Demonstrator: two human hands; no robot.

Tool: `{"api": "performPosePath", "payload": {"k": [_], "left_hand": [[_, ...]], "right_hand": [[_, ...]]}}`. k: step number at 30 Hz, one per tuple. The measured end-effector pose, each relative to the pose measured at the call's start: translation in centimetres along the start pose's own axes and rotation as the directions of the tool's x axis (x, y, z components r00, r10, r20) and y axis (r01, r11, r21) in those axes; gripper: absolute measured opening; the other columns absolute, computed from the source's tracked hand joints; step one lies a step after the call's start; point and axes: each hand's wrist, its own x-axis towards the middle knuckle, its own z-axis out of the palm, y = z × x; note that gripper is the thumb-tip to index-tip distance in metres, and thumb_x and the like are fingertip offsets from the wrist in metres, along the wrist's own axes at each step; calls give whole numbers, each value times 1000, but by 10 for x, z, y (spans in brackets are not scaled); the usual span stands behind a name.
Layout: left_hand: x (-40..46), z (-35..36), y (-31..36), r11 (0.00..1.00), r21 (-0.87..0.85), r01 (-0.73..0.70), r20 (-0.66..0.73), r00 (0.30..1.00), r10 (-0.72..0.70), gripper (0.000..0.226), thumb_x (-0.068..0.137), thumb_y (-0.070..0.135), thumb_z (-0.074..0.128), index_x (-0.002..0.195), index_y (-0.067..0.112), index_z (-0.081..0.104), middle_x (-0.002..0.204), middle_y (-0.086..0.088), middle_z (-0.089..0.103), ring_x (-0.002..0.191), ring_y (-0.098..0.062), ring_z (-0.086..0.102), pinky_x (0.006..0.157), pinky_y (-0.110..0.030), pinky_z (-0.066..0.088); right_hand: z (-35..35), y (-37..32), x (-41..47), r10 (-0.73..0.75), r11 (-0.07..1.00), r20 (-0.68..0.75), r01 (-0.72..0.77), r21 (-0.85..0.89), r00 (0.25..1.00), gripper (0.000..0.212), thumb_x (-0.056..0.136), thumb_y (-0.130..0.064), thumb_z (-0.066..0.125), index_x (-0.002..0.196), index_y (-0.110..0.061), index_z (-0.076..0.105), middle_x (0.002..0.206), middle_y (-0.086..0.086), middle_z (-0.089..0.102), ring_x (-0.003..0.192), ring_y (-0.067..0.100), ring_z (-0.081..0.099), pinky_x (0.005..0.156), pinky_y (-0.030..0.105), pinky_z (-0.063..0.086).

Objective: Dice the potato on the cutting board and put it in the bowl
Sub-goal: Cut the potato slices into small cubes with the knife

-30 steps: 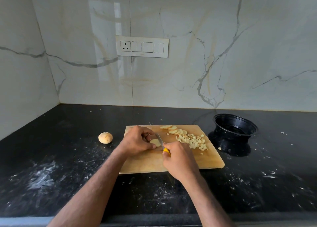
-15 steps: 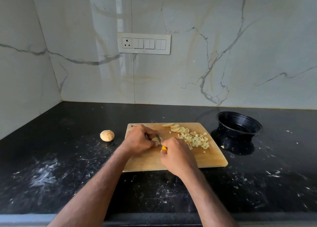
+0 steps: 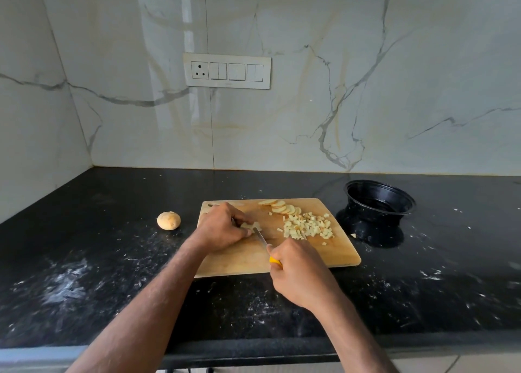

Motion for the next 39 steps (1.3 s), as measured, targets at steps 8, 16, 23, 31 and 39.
{"api": "performPosePath", "payload": {"k": [8,16,23,31,39], "left_hand": [[-2,-4,-5,988,-153,-19,-46,999,12,33,69,20,92,98,29,79,77,-2,70,69,-8,58,72,-42,56],[-2,-8,-6,980,-196,-21,-63,998,8,25,63,16,94,82,19,77,78,-10,72,66,-9,58,68,-39,56],[-1,-7,-5,980,-200,3,-57,998,-15,40,63,13,95,99,18,79,78,2,72,73,-13,67,69,-26,58],[-2,-8,-2,987,-158,-36,-19,999,34,32,70,7,88,99,18,82,74,-5,69,64,-9,53,72,-44,55],[-2,-5,-5,979,-203,-14,-35,999,7,34,73,5,87,104,18,80,80,-13,70,68,-14,56,75,-47,56]], "right_hand": [[-10,12,8,93,983,-123,-71,167,988,27,91,-15,65,115,-9,73,102,-2,76,43,4,51,38,21,41],[25,-9,35,120,986,-170,-98,132,978,36,95,-26,63,130,-21,68,105,-6,74,69,5,57,48,8,32],[26,-17,40,97,994,-158,-87,69,983,29,93,-21,66,122,-19,72,105,-5,75,76,5,63,50,5,35],[21,-24,54,112,994,-51,-112,-4,992,25,91,-13,63,116,-14,68,105,2,69,79,18,58,64,29,53],[21,-23,47,100,995,-41,-101,-11,994,25,92,-15,64,117,-14,69,107,2,71,86,20,65,72,33,58]]}}
